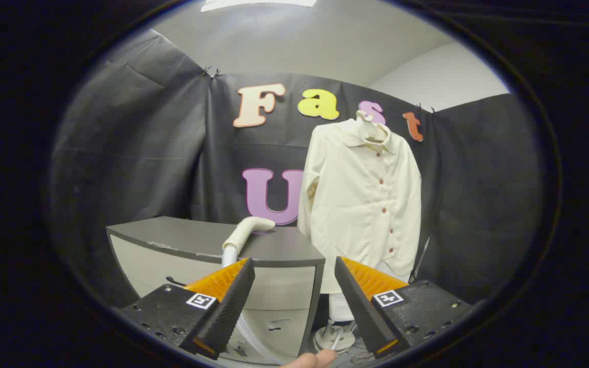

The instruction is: Iron the clothes twice with a garment steamer, once on the left side and once on the right side.

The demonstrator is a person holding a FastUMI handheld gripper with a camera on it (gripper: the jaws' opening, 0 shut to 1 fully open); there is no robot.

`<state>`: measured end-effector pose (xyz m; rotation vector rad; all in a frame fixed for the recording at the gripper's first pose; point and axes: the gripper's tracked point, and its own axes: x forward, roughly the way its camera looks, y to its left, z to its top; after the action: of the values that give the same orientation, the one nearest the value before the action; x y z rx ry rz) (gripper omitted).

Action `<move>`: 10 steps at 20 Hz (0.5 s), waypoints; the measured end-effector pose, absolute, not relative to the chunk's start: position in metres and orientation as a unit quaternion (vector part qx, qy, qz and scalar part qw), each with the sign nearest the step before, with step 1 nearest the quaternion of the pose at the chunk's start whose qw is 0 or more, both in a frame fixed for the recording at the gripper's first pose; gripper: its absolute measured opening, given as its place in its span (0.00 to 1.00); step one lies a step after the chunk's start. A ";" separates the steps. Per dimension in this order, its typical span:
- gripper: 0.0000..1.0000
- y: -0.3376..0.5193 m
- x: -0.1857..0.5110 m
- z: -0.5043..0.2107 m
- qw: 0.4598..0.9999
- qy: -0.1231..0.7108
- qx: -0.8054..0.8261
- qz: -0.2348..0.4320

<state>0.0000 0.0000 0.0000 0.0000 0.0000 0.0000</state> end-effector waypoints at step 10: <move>0.96 0.002 -0.020 -0.013 1.000 -0.006 0.025 0.015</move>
<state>-0.0198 0.0016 -0.0126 0.0496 -0.0113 0.0293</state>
